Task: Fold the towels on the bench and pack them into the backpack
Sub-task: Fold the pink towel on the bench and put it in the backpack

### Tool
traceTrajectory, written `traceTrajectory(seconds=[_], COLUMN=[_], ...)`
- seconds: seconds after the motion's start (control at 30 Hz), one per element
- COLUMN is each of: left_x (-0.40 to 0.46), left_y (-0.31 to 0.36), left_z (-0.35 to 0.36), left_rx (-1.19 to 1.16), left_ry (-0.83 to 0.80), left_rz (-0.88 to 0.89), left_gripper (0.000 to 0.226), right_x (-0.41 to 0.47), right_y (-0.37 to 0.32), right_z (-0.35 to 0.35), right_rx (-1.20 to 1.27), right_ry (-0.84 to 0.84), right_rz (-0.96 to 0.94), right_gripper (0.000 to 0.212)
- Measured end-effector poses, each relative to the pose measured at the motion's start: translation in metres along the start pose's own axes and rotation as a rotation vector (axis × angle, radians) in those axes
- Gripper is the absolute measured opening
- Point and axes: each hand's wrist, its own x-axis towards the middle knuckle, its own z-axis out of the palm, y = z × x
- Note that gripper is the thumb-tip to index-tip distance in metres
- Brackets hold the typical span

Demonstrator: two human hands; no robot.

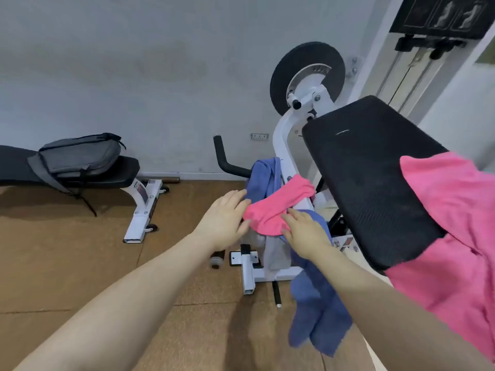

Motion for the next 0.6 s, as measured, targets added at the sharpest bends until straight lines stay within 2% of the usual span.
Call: traceTrajectory(seconds=[0.2,0.23,0.33,0.47,0.53,0.6], left_x=[0.044,0.048,0.06,0.079,0.091,0.099], left_y=[-0.028,-0.033,-0.039,-0.036,-0.033,-0.03], left_z=[0.033,0.038,0.043,0.037,0.028,0.014], left_rx=[-0.091,-0.091,-0.119,-0.279,-0.473,-0.706], left_ry=[-0.095,-0.113,-0.153,-0.138,-0.089,-0.022], left_rz=[-0.114,-0.117,-0.14,-0.128,-0.148,-0.201], left_gripper=[0.047,0.047,0.048,0.051,0.052,0.049], right_x=[0.065,0.07,0.079,0.101,0.111,0.121], right_y=[0.025,0.029,0.036,0.033,0.024,0.011], right_z=[0.037,0.039,0.034,-0.01,-0.038,-0.065], right_rx=[-0.158,-0.179,-0.182,0.323,0.634,0.804], right_ry=[-0.082,-0.061,0.156,0.232,0.252,0.288], right_rz=[-0.073,-0.086,-0.161,-0.062,-0.068,-0.083], right_gripper=[0.049,0.046,0.032,0.012,0.011,0.007])
